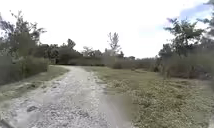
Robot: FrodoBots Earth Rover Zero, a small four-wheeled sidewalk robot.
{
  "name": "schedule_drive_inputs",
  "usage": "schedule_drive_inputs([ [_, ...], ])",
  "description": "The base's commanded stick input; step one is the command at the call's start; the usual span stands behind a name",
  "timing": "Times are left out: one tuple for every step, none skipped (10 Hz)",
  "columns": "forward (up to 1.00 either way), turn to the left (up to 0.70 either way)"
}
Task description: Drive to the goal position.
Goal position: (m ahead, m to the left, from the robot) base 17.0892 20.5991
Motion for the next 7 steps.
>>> schedule_drive_inputs([
  [0.7, 0.35],
  [0.7, 0.13],
  [0.7, 0.05],
  [0.7, 0.0],
  [0.7, 0.0],
  [0.7, 0.0],
  [0.7, 0.0],
])
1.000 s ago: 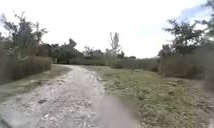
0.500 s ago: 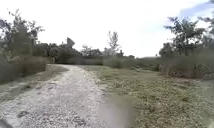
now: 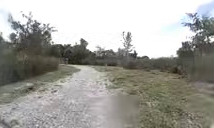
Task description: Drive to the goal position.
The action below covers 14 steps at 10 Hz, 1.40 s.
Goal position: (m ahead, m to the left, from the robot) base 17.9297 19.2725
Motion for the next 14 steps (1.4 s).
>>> schedule_drive_inputs([
  [0.7, 0.0],
  [0.7, 0.0],
  [0.7, 0.0],
  [0.7, 0.0],
  [0.7, 0.0],
  [0.7, 0.0],
  [0.7, 0.0],
  [0.7, 0.0],
  [0.7, 0.0],
  [0.7, 0.0],
  [0.7, 0.0],
  [0.7, 0.0],
  [0.7, 0.35],
  [0.7, 0.35],
])
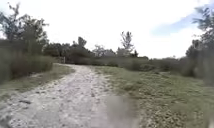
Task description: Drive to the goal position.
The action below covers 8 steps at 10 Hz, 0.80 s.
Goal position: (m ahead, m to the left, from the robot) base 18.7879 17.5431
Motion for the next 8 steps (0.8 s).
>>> schedule_drive_inputs([
  [0.7, 0.35],
  [0.7, 0.35],
  [0.7, 0.35],
  [0.7, 0.22],
  [0.7, 0.0],
  [0.7, 0.0],
  [0.7, 0.0],
  [0.7, 0.0],
])
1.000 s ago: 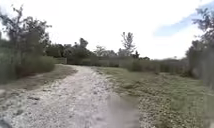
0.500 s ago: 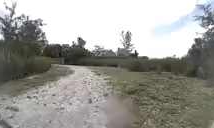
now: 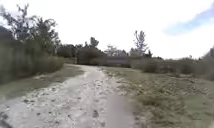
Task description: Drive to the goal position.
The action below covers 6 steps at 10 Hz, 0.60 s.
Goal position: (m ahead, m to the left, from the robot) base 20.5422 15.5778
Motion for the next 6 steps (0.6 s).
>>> schedule_drive_inputs([
  [0.7, 0.0],
  [0.7, 0.0],
  [0.7, 0.0],
  [0.7, 0.0],
  [0.7, 0.0],
  [0.7, 0.0],
])
